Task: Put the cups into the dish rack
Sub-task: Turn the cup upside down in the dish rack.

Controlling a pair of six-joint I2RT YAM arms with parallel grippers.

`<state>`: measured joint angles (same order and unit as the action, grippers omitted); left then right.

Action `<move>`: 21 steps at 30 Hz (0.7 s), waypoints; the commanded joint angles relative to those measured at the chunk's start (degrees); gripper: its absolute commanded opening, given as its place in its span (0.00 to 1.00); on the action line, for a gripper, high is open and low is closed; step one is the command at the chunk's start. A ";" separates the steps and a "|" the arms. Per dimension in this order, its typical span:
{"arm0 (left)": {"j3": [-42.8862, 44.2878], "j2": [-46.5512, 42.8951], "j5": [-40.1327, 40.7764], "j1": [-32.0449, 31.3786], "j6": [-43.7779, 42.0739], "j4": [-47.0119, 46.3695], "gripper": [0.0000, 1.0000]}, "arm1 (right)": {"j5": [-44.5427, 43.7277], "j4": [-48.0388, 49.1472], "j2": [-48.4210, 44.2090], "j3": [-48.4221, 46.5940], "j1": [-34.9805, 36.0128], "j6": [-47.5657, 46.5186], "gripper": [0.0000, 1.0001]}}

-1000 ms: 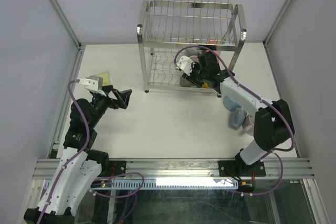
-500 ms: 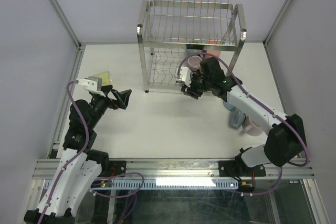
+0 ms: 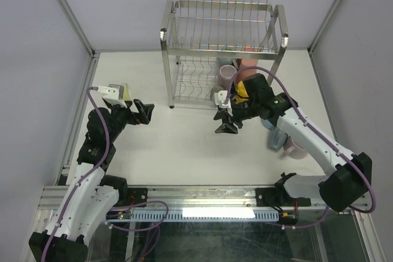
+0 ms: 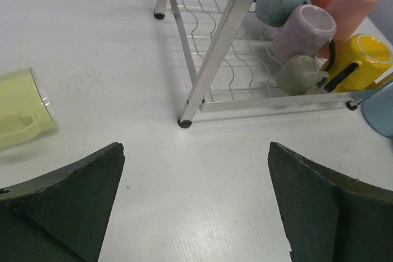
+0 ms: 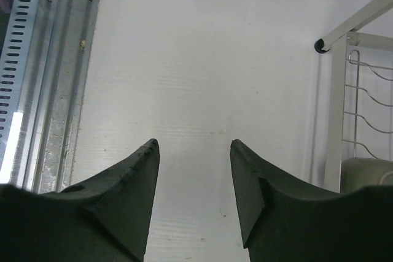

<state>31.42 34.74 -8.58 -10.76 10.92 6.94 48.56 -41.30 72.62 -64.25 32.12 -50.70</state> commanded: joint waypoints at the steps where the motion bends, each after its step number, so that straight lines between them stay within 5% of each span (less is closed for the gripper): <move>1: 4.50 5.01 4.51 0.78 -1.14 1.68 0.99 | 5.28 -3.31 -3.35 -1.18 -0.43 0.84 0.53; 8: 4.44 13.72 6.26 3.04 12.25 0.08 0.84 | 9.10 2.00 -6.83 5.07 -3.96 4.60 0.54; 13: -4.66 14.96 2.41 6.37 28.04 -19.36 0.80 | 7.73 2.86 -6.46 6.04 -4.17 5.30 0.54; 21: -15.54 27.64 -11.29 22.46 48.74 -45.04 0.72 | 4.54 2.83 -6.22 5.98 -4.17 5.23 0.54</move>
<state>19.44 58.39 -12.45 5.13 46.30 -20.12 54.08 -40.73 67.05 -57.89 28.03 -46.33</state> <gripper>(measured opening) 0.726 0.535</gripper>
